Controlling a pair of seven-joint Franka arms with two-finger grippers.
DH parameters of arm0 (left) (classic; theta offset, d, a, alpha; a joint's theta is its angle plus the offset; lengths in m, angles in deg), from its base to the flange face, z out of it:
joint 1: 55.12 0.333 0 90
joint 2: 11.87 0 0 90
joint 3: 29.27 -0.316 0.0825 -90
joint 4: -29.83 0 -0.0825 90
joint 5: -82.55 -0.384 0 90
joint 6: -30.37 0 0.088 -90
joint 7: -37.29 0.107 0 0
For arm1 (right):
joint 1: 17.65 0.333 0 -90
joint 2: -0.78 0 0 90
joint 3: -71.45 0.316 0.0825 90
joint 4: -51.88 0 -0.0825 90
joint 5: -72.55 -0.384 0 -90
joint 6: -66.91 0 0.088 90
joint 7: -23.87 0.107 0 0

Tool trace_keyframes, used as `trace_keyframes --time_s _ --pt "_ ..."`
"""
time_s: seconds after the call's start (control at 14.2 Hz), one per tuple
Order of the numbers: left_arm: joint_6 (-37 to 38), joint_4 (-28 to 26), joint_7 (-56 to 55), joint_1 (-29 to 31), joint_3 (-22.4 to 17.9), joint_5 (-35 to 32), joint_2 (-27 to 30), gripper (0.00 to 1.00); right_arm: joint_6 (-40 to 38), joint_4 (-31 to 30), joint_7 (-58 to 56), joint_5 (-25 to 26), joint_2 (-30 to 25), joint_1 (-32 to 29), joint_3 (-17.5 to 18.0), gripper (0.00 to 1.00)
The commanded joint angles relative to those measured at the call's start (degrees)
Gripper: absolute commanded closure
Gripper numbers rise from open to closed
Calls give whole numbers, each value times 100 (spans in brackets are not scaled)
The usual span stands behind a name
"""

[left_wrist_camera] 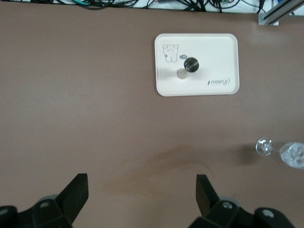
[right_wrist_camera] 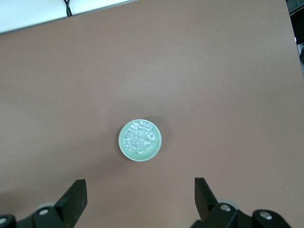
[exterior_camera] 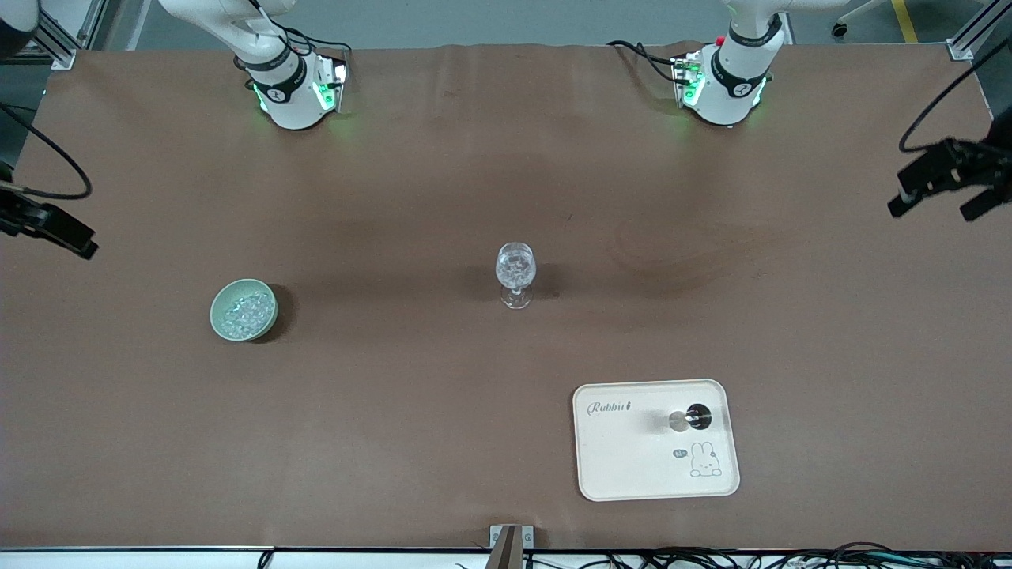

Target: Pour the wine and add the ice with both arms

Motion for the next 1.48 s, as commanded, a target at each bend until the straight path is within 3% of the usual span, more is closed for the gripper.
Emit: trace_keyframes --time_s 0.0,0.21,0.42,0.63,1.41 --pt "28 -6 55 -193 47 -218 56 0 187 -840 -562 -460 -588 -383 84 0" --pt "37 73 38 -230 151 -419 -137 0 741 -1430 -704 -744 -862 -402 -118 0" --pt "133 30 -93 -186 319 -455 -77 0 610 -1018 -704 -709 -801 -385 -92 0" --pt "554 65 -393 -142 433 -455 -59 0 601 -1018 -713 -709 -765 -394 -83 0" --pt "573 100 -340 -89 424 -543 -164 0 451 -1018 -827 -691 -774 -499 -56 0"
